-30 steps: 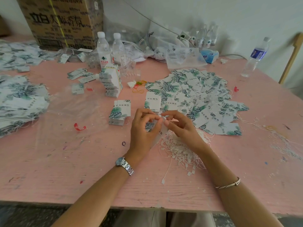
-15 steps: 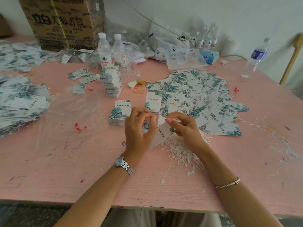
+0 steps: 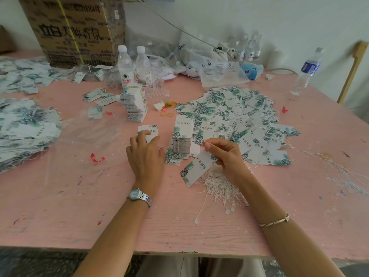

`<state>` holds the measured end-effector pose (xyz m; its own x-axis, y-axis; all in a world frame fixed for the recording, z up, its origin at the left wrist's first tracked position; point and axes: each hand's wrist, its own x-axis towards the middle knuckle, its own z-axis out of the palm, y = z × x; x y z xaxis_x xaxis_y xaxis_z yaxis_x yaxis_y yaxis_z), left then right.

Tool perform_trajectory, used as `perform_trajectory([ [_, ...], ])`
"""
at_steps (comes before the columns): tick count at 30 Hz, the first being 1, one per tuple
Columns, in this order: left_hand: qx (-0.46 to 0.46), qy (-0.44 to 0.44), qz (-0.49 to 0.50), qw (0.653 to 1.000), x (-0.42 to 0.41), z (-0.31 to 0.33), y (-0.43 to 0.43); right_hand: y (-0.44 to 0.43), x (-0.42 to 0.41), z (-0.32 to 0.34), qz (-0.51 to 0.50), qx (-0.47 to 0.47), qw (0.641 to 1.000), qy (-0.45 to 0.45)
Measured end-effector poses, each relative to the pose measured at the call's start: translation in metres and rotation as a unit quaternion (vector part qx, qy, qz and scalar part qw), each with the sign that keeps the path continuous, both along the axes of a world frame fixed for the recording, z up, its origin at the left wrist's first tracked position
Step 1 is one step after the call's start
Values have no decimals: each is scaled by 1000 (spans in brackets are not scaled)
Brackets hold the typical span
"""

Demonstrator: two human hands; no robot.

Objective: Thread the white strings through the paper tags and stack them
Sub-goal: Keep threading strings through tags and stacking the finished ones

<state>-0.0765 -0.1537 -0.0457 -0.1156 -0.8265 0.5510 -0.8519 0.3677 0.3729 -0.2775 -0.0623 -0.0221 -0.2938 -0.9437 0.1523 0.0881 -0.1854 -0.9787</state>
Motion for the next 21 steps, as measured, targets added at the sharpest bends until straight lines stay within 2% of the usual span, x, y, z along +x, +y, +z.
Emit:
perform_trajectory([
  [15, -10, -14, 50, 999, 8, -1, -9, 0, 2, -2, 8, 5, 1000, 8],
  [21, -15, 16, 50, 999, 11, -3, -10, -1, 4, -1, 4, 1, 1000, -2],
])
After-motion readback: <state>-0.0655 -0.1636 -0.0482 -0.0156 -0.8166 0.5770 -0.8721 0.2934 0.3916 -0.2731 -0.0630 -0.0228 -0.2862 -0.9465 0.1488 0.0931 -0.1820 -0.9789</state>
